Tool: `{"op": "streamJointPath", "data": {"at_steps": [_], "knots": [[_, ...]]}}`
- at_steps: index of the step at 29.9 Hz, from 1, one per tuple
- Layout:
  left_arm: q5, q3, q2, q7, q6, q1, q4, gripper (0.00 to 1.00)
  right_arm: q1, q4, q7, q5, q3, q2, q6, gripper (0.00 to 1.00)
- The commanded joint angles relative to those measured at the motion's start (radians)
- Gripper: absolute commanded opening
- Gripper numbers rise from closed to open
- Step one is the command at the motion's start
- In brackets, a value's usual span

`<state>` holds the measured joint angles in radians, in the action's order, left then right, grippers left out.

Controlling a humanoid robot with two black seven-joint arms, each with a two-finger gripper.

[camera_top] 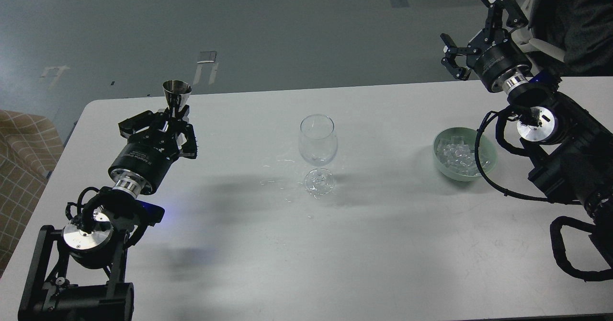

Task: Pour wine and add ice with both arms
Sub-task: 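Lift the jigger upright with the left gripper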

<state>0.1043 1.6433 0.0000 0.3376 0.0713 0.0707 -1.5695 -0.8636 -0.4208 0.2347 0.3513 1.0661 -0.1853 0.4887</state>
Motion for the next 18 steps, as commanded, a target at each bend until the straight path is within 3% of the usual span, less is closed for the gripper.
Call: {"op": "streamJointPath", "data": {"at_steps": [1,18], "knots": [[0.000,0.000,0.000,0.003,0.005,-0.002,-0.024,0.00,0.000,-0.001,0.000,0.000,0.000,0.001,0.000,1.00],[0.000,-0.014,0.000,0.017,0.028,-0.009,-0.090,0.00,0.000,-0.004,0.000,-0.002,-0.040,0.001,0.000,1.00]]}}
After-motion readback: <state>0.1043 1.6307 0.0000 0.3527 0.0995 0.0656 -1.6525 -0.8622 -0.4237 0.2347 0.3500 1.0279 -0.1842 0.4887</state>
